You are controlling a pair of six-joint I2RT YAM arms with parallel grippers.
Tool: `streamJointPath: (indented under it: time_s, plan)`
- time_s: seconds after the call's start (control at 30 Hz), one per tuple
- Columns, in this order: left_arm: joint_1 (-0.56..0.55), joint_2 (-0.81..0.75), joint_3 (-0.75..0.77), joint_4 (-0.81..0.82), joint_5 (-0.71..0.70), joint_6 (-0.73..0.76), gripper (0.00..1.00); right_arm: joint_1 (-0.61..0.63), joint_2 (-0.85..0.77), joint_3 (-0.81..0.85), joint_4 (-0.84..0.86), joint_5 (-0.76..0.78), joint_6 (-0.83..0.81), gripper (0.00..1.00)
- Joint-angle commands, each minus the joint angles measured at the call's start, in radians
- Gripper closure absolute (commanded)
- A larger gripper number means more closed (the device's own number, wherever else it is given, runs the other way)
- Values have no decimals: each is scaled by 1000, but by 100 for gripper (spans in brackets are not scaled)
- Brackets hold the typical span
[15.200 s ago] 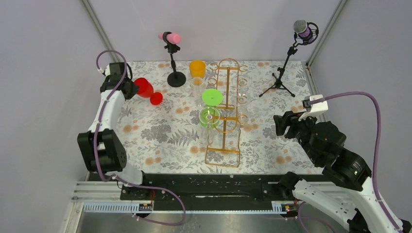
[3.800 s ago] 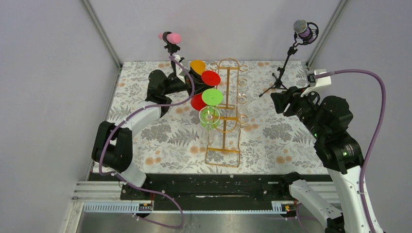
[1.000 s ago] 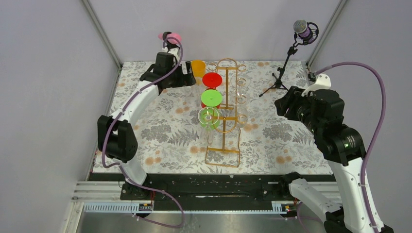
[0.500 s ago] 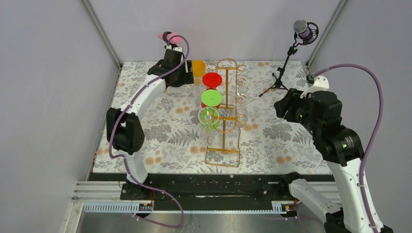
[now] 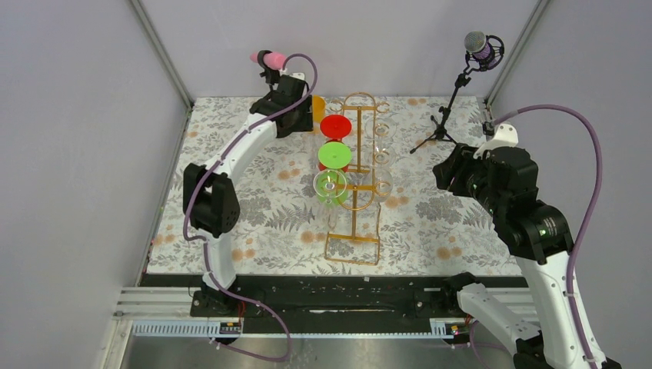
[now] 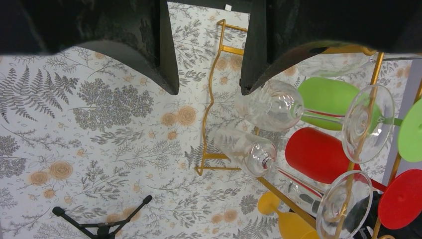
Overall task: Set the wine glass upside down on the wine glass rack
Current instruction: Pick up the wine glass at the center of the board.
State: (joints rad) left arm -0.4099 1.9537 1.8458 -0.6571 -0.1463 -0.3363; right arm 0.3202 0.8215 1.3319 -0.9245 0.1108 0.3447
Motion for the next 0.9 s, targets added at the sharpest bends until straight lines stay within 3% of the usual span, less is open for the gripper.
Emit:
streamJointPath:
  time_s: [0.0,0.23,0.53,0.87]
  plan:
    - [-15,31,56,-21,-46,21,54,-4,-16,-16,35,-20,-8,43]
    - [-18,57,60,-43,-60,22,63,-4,-18,-24,47,-38,-3,43]
    - [-21,46,60,-59,-92,39,100,-4,-21,-38,60,-48,2,43]
    - [2,-88,-9,-72,-90,33,100,-4,-30,-42,66,-47,-11,43]
